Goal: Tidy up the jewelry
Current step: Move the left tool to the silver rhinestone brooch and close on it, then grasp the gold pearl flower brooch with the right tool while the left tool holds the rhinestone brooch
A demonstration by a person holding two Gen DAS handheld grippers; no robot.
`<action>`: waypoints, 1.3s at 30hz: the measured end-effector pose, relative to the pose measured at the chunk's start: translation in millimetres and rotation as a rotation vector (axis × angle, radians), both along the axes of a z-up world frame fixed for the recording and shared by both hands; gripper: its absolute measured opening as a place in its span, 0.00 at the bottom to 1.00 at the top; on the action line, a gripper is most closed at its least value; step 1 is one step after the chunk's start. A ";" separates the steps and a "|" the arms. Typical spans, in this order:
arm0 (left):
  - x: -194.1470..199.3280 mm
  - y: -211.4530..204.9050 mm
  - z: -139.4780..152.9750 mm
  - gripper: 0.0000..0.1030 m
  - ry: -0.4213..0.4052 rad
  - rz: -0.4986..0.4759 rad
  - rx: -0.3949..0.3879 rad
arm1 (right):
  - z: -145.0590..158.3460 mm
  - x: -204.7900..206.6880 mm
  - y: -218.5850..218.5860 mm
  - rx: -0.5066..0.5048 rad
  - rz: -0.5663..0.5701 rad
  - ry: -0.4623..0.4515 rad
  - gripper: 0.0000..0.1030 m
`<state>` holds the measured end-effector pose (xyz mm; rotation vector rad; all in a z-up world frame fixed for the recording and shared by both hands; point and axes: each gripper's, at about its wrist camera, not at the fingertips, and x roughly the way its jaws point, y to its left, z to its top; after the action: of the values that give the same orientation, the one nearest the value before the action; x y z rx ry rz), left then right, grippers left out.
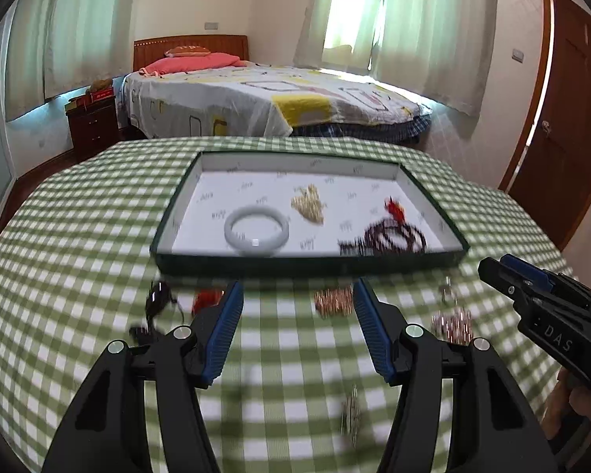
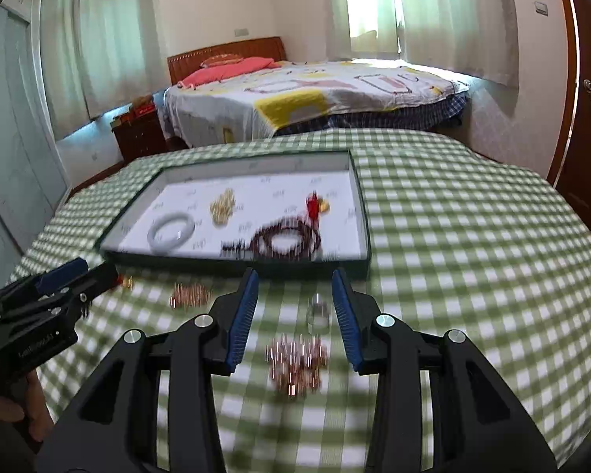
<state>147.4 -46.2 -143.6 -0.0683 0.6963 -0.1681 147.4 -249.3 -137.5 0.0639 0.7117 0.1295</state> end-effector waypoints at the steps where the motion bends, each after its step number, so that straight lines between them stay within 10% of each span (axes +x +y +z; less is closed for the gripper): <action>1: -5.3 -0.6 -4.3 0.55 0.010 -0.003 0.004 | -4.5 -5.0 -0.6 -0.001 -0.001 0.012 0.37; 22: -41.0 -25.0 -50.3 0.54 0.102 -0.069 0.035 | -36.8 -49.1 -2.0 -0.012 0.002 0.058 0.37; 34: -44.2 -31.2 -52.0 0.13 0.094 -0.109 0.056 | -36.3 -49.1 0.1 -0.010 0.006 0.057 0.37; 39: -44.9 -29.4 -50.1 0.12 0.091 -0.116 0.036 | -36.7 -48.7 -0.2 -0.010 0.004 0.058 0.37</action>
<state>102.5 -75.6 -193.7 -0.0012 0.7940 -0.2653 98.7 -249.5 -174.2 0.0563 0.7699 0.1285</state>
